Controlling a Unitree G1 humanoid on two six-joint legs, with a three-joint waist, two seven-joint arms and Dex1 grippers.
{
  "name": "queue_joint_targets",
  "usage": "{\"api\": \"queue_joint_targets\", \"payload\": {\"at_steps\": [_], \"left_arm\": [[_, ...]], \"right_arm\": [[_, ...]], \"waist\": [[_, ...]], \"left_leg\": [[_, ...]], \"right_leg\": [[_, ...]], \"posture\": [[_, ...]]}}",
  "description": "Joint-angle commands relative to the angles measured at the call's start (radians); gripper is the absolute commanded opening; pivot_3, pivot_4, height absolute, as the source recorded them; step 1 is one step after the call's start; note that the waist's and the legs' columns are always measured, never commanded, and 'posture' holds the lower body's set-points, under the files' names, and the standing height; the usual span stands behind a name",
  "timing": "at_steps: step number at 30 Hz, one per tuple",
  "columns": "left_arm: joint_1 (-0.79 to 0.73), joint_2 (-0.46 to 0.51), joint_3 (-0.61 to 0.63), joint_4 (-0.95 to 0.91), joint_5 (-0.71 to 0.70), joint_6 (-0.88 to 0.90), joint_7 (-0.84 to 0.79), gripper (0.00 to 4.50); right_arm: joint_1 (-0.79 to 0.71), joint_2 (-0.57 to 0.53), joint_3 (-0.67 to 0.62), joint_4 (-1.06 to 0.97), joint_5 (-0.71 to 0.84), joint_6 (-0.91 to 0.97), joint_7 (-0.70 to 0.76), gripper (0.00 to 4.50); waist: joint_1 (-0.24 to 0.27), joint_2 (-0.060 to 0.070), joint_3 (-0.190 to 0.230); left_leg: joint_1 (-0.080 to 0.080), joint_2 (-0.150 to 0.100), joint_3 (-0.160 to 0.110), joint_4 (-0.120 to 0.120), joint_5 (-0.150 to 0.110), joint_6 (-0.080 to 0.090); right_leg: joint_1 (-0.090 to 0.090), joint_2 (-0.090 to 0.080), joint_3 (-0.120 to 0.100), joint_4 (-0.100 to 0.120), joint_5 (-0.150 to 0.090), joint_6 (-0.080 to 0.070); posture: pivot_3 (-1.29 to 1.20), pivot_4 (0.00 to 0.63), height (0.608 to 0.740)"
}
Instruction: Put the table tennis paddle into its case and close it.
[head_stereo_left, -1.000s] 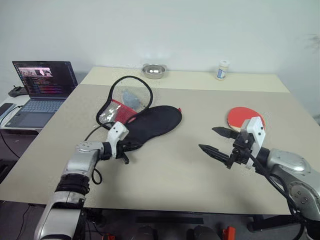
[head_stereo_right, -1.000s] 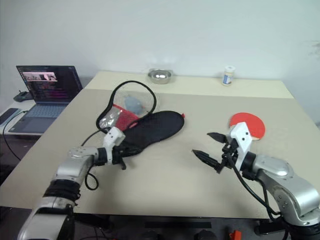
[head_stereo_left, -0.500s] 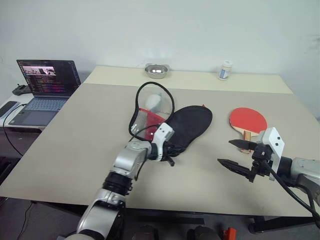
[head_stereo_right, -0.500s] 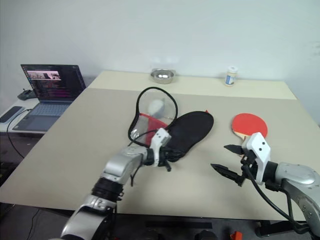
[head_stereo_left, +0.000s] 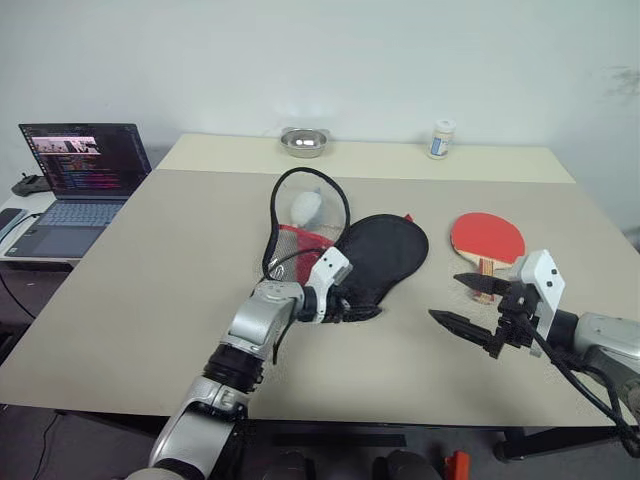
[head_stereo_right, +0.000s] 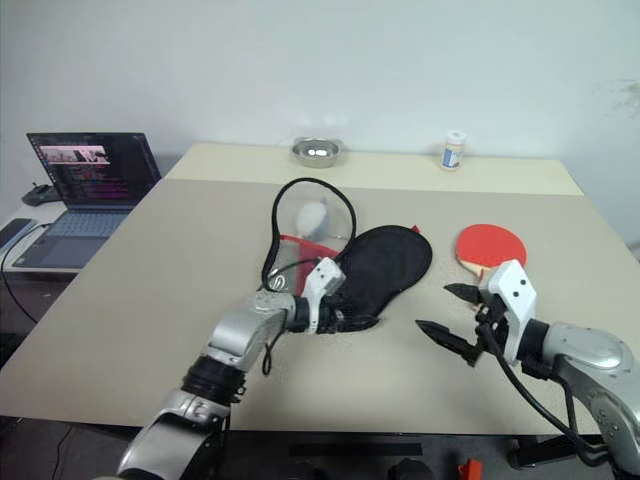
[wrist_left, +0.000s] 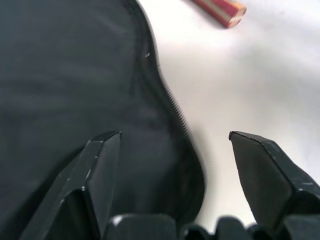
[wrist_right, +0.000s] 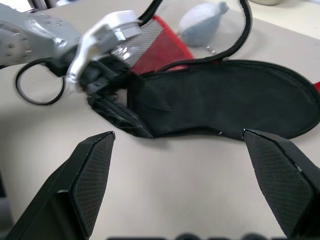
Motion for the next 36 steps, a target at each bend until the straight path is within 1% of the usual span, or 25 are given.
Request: {"api": "queue_joint_targets", "payload": {"at_steps": [1, 4, 8, 11, 15, 17, 22, 26, 34, 36], "left_arm": [[0.010, 0.064, 0.061, -0.093, -0.047, -0.036, -0.053, 3.55], [0.020, 0.142, 0.100, -0.137, -0.067, -0.080, -0.096, 3.55], [0.039, 0.262, 0.148, -0.199, -0.129, -0.123, -0.221, 3.55], [0.052, 0.308, 0.168, -0.212, -0.181, -0.111, -0.283, 3.55], [0.084, 0.357, 0.173, -0.208, -0.188, -0.140, -0.328, 3.55], [0.089, 0.360, 0.175, -0.203, -0.184, -0.149, -0.321, 3.55], [0.087, 0.343, 0.170, -0.210, -0.190, -0.148, -0.302, 3.55], [0.089, 0.334, 0.158, -0.206, -0.178, -0.164, -0.298, 3.55], [0.083, 0.317, 0.140, -0.196, -0.171, -0.185, -0.296, 3.55], [0.081, 0.314, 0.138, -0.194, -0.169, -0.190, -0.295, 3.60]], "right_arm": [[-0.046, 0.041, 0.015, -0.025, 0.014, 0.036, -0.080, 4.50], [-0.082, 0.105, 0.068, -0.003, -0.019, 0.097, -0.194, 4.50], [-0.134, 0.224, 0.157, 0.040, -0.023, 0.229, -0.325, 4.50], [-0.165, 0.299, 0.219, 0.111, -0.090, 0.244, -0.392, 4.50], [-0.204, 0.391, 0.263, 0.205, -0.157, 0.215, -0.440, 4.50], [-0.222, 0.430, 0.276, 0.246, -0.191, 0.198, -0.456, 4.50], [-0.251, 0.488, 0.296, 0.344, -0.272, 0.161, -0.475, 4.50], [-0.284, 0.539, 0.295, 0.405, -0.295, 0.141, -0.465, 4.50], [-0.324, 0.604, 0.384, 0.471, -0.347, 0.116, -0.407, 4.50], [-0.324, 0.610, 0.394, 0.475, -0.353, 0.117, -0.394, 4.11]], "waist": [[0.000, 0.000, 0.000], [-0.001, 0.000, 0.000], [-0.003, 0.000, 0.000], [-0.003, 0.000, 0.000], [-0.003, 0.000, 0.000], [-0.002, 0.000, 0.000], [-0.003, 0.000, 0.000], [-0.005, 0.001, 0.000], [-0.012, 0.001, 0.000], [-0.013, 0.001, 0.000]], "left_leg": [[0.000, 0.000, 0.000, 0.000, 0.000, 0.000], [0.000, 0.000, 0.000, 0.000, 0.000, 0.000], [0.000, 0.000, 0.001, 0.000, 0.000, 0.000], [0.000, 0.000, 0.001, 0.000, 0.000, 0.000], [-0.001, -0.001, 0.002, 0.000, 0.000, 0.000], [-0.001, -0.001, 0.002, 0.000, 0.000, 0.000], [-0.001, -0.001, 0.002, 0.000, 0.000, 0.000], [-0.001, -0.001, 0.002, 0.000, 0.000, 0.000], [-0.001, 0.000, 0.002, 0.000, 0.000, 0.000], [-0.001, 0.001, 0.002, 0.000, 0.000, 0.000]], "right_leg": [[0.000, 0.000, 0.000, 0.000, 0.000, 0.000], [0.000, 0.000, 0.000, 0.000, 0.000, 0.000], [0.000, -0.001, 0.000, 0.000, 0.000, -0.001], [-0.001, -0.002, 0.000, 0.000, 0.000, -0.002], [-0.001, -0.002, 0.000, 0.000, 0.000, -0.001], [-0.002, -0.002, 0.000, 0.000, 0.000, -0.001], [-0.002, -0.002, 0.000, 0.000, 0.000, -0.001], [-0.003, -0.001, 0.000, 0.001, 0.000, -0.001], [-0.003, 0.000, 0.001, 0.003, 0.000, -0.001], [-0.004, 0.001, 0.001, 0.003, 0.000, -0.001]], "posture": [[0.00, 0.150, 0.740], [0.00, 0.150, 0.740], [0.00, 0.150, 0.740], [0.00, 0.150, 0.740], [0.00, 0.150, 0.740], [0.00, 0.150, 0.740], [0.00, 0.150, 0.740], [0.00, 0.150, 0.740], [0.00, 0.150, 0.740], [0.00, 0.150, 0.740]]}}
